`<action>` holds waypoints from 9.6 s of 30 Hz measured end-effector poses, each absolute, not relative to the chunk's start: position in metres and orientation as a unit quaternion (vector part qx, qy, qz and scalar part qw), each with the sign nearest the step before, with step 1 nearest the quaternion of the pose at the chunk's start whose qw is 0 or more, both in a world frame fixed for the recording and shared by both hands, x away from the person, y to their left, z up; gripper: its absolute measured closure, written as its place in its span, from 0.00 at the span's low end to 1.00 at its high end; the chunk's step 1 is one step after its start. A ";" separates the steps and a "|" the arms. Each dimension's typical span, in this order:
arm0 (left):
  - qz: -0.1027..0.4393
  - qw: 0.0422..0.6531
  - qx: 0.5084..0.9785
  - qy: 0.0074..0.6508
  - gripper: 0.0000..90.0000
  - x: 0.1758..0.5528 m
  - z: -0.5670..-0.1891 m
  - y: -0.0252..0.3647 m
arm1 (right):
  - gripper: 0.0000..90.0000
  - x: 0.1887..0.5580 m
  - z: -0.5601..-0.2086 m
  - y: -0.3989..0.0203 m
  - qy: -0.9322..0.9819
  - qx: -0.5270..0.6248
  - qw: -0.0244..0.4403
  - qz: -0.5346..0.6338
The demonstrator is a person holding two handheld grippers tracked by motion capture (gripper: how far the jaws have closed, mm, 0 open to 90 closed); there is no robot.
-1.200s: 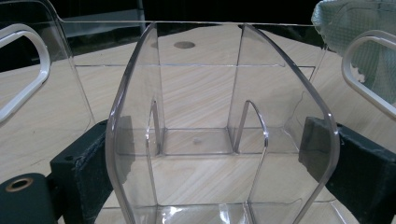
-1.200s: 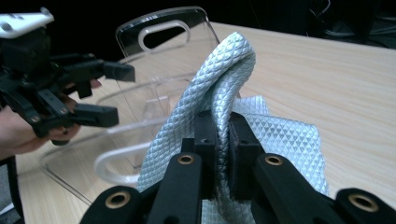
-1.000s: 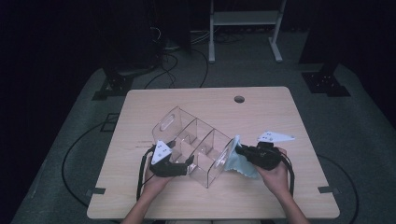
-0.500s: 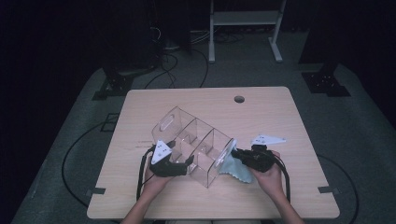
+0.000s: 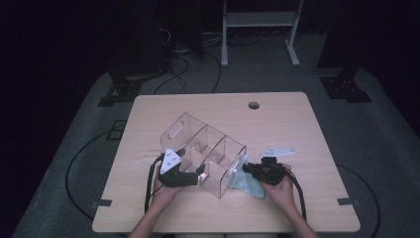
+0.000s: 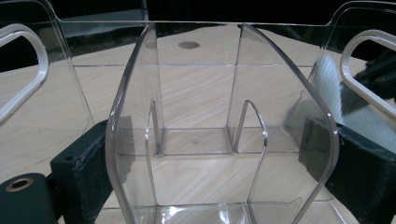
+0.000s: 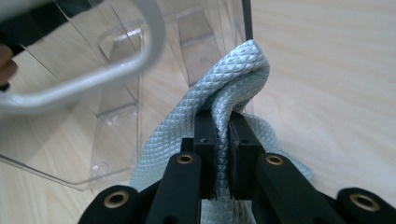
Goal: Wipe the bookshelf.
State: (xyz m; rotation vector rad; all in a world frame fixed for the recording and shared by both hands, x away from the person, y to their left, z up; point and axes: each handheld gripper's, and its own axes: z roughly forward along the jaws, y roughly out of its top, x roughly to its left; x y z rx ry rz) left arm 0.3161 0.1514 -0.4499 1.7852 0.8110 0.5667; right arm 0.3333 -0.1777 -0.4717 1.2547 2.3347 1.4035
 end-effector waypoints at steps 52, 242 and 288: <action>0.247 0.519 0.735 0.360 0.08 0.319 -0.450 0.163 | 0.92 0.319 -0.491 -0.139 0.816 0.368 0.055 0.443; 0.250 0.521 0.728 0.369 0.08 0.319 -0.450 0.165 | 0.92 0.302 -0.379 -0.114 0.794 0.265 0.088 0.540; 0.209 0.540 0.752 0.316 0.05 0.305 -0.450 0.130 | 0.93 0.287 -0.387 -0.171 0.765 0.334 0.138 0.534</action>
